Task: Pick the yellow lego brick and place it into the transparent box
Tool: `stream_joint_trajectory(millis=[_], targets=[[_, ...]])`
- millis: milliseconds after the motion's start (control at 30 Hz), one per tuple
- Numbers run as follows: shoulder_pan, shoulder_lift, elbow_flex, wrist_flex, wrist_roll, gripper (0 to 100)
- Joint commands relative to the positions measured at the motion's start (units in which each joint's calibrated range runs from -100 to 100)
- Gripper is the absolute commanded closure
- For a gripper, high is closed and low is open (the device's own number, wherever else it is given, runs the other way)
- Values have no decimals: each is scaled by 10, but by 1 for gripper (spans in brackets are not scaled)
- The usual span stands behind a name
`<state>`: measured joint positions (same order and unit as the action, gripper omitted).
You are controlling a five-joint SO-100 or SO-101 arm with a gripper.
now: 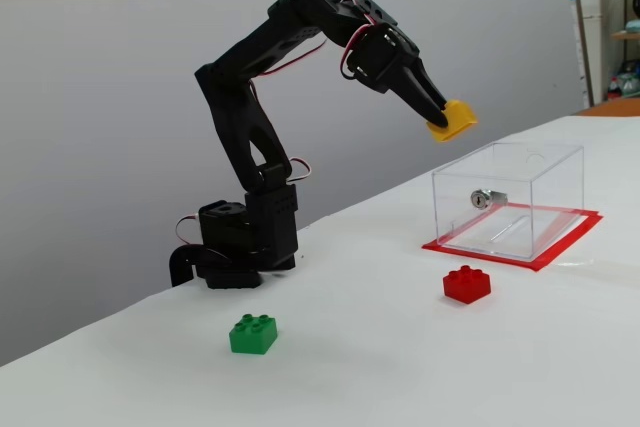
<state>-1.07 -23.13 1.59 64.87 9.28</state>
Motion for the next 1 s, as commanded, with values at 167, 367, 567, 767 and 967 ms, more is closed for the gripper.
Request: stream_joint_trajectory(millis=[167,367,567,767,967], targets=[[-107,-27,-18,3,-1,87],[-183,-27,-17,-5,-1,88],[-256,-27,-15,-6,-1,88],[-331,-20,-16,-7,-14,87],[-411,-9,-11,-69,-21,88]])
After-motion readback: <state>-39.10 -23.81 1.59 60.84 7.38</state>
